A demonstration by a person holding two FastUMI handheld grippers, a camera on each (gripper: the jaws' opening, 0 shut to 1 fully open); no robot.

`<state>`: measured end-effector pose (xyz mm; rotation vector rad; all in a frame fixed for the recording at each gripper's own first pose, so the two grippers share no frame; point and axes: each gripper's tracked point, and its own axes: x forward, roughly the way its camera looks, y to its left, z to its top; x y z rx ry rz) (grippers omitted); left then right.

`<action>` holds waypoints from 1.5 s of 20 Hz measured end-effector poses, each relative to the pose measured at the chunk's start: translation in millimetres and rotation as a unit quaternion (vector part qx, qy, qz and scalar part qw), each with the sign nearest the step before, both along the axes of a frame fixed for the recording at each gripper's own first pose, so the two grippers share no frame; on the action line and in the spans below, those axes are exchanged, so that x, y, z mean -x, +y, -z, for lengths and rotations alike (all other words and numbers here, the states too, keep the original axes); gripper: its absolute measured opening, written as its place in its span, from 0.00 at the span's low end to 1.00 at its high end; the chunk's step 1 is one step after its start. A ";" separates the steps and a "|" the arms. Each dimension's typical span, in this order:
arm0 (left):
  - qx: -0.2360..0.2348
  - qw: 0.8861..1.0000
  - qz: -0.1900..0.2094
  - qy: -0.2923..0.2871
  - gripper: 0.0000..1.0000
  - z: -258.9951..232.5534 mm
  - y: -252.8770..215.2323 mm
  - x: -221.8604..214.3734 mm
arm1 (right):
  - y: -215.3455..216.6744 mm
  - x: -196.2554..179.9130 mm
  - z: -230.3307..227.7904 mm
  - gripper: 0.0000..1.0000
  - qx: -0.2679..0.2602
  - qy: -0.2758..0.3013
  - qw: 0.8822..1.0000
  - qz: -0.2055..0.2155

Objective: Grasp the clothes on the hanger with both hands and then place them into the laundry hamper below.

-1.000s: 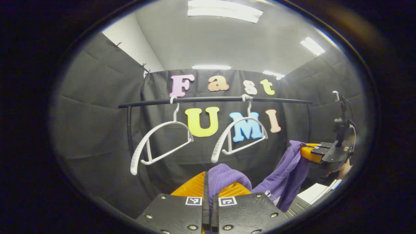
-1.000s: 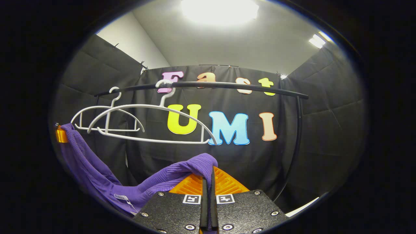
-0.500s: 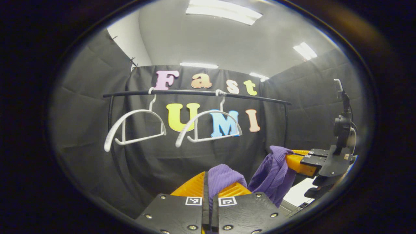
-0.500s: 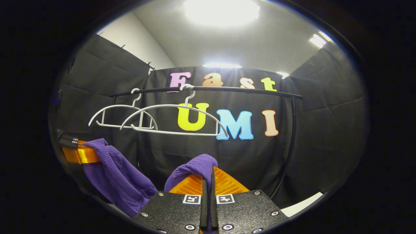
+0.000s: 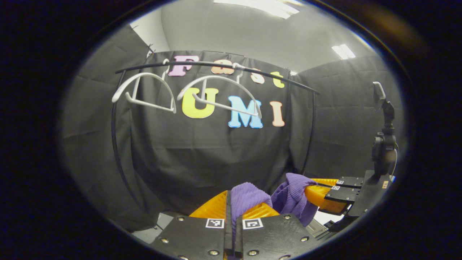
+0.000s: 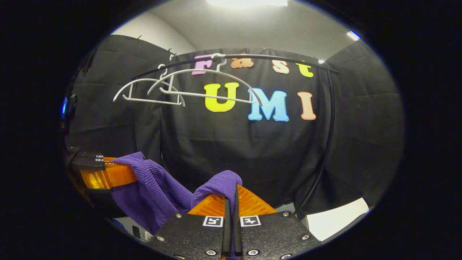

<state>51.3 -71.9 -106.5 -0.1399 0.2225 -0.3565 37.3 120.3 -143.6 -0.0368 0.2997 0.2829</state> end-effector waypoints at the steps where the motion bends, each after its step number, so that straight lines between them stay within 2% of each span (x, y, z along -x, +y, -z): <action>1: -0.002 1.000 0.000 0.012 0.08 15.2 -2.3 3.1 | -0.7 4.4 12.0 0.03 0.005 0.013 1.000 0.000; 2: -0.005 1.000 0.000 0.024 0.04 28.1 -3.1 3.6 | -3.2 5.2 25.5 0.03 0.009 0.025 1.000 0.001; 8: -0.020 0.997 0.008 0.076 0.04 89.8 -13.9 -4.7 | -10.4 12.5 87.6 0.03 0.030 0.080 0.996 0.014; 13: -0.048 0.990 0.015 0.129 0.04 151.4 -25.5 -1.9 | -13.8 25.7 142.1 0.03 0.056 0.140 0.988 0.017; 15: -0.058 0.986 0.016 0.155 0.04 176.2 -28.7 -1.3 | -16.6 31.2 161.8 0.03 0.065 0.164 0.984 0.017; 16: -0.062 0.984 0.017 0.167 0.08 188.0 -28.2 -0.7 | -17.7 31.6 171.4 0.03 0.070 0.175 0.982 0.017; 17: -0.066 0.982 0.018 0.178 0.08 199.2 -28.2 1.4 | -18.6 34.6 178.7 0.03 0.073 0.186 0.980 0.018; 18: -0.073 0.979 0.019 0.189 0.04 208.4 -28.5 2.7 | -18.6 38.7 186.4 0.03 0.076 0.196 0.977 0.018; 24: -0.114 0.958 0.026 0.263 0.04 273.2 -22.9 27.5 | -22.4 56.0 229.1 0.05 0.110 0.261 0.959 0.014; 25: -0.122 0.953 0.025 0.275 0.08 283.1 -19.2 31.0 | -23.9 60.0 235.1 0.06 0.113 0.272 0.956 0.015; 26: -0.129 0.949 0.025 0.287 0.05 295.1 -17.1 34.1 | -26.6 65.5 241.2 0.08 0.117 0.282 0.952 0.018; 29: -0.137 0.939 0.026 0.314 0.09 314.1 -11.9 43.4 | -26.2 80.7 256.9 0.14 0.111 0.319 0.941 0.012; 30: -0.140 0.939 0.029 0.313 0.25 311.9 -11.6 43.3 | -26.6 86.1 263.2 0.20 0.115 0.328 0.938 0.011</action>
